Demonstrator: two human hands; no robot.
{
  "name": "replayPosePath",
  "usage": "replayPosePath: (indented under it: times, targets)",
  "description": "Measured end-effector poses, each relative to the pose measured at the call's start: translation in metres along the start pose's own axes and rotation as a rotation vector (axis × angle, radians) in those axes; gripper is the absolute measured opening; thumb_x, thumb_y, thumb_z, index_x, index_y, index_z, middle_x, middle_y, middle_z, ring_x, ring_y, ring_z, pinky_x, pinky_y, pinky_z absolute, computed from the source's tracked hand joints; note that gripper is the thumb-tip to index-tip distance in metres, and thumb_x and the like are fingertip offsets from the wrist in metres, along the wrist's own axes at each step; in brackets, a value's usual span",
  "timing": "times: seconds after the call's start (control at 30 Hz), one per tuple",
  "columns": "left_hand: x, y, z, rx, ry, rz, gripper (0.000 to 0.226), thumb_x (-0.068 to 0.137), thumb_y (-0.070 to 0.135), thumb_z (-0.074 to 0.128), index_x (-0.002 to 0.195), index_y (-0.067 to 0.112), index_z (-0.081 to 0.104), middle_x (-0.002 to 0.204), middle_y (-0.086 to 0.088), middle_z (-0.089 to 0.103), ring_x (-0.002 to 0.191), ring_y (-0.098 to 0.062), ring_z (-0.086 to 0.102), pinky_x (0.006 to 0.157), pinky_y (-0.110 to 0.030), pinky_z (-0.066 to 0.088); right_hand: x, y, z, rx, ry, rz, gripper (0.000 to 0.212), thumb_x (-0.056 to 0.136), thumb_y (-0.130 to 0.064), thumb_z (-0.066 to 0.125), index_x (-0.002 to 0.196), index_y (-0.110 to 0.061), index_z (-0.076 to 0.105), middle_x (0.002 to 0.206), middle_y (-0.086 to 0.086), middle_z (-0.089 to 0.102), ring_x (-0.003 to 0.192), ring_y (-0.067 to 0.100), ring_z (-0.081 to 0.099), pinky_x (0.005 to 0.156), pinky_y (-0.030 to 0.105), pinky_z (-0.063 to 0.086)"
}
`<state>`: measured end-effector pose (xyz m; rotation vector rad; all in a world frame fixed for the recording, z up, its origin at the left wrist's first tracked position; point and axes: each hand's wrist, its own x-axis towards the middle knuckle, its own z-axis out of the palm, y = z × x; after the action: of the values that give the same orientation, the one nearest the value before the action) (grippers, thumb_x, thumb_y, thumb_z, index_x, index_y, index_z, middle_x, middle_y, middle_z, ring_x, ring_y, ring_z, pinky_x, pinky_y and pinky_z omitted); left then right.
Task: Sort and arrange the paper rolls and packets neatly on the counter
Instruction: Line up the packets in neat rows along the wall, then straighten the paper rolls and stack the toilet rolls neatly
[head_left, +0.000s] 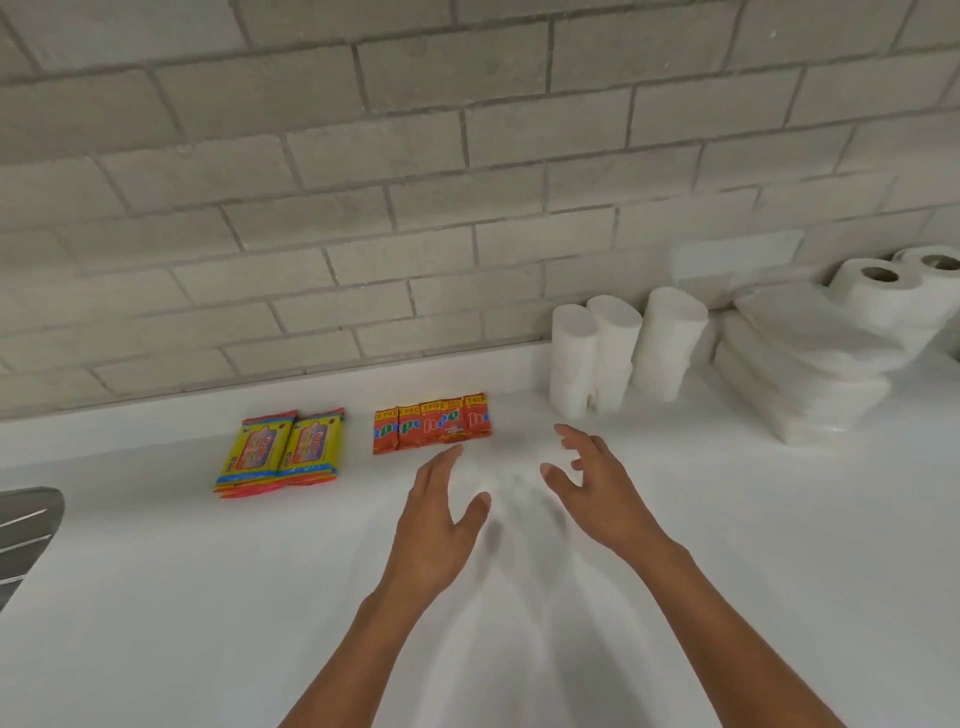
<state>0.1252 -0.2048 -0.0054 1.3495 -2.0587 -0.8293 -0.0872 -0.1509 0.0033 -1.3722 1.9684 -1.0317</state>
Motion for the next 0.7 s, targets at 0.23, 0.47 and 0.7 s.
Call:
replayPosePath:
  times: [0.23,0.47,0.7]
  targets:
    - [-0.003,0.020,0.020,-0.113,-0.068,-0.018,0.062,0.092,0.046,0.061,0.146,0.046,0.032,0.156,0.015,0.030,0.138,-0.012,0.041,0.110,-0.042,0.043,-0.025,0.013,-0.022,0.089,0.051,0.115,0.057,0.095,-0.044,0.060,0.147,-0.038,0.038,0.130,-0.009,0.052,0.108,0.012,0.060,0.090,0.031,0.052]
    - [0.012,0.038,0.041,-0.112,-0.139,-0.008,0.059,0.093,0.046,0.061,0.145,0.046,0.033,0.156,0.014,0.031,0.138,-0.012,0.041,0.110,-0.040,0.044,-0.024,0.028,-0.038,0.138,0.100,0.192,0.055,0.094,-0.040,0.062,0.145,-0.034,0.042,0.130,-0.005,0.053,0.098,0.008,0.064,0.072,0.018,0.047]
    - [0.044,0.062,0.069,-0.094,-0.149,-0.029,0.063,0.093,0.045,0.062,0.148,0.040,0.033,0.156,0.012,0.032,0.138,-0.013,0.041,0.112,-0.041,0.041,0.012,0.058,-0.074,0.172,0.156,0.230,0.055,0.095,-0.034,0.063,0.145,-0.029,0.043,0.134,-0.001,0.049,0.109,0.019,0.061,0.082,0.024,0.045]
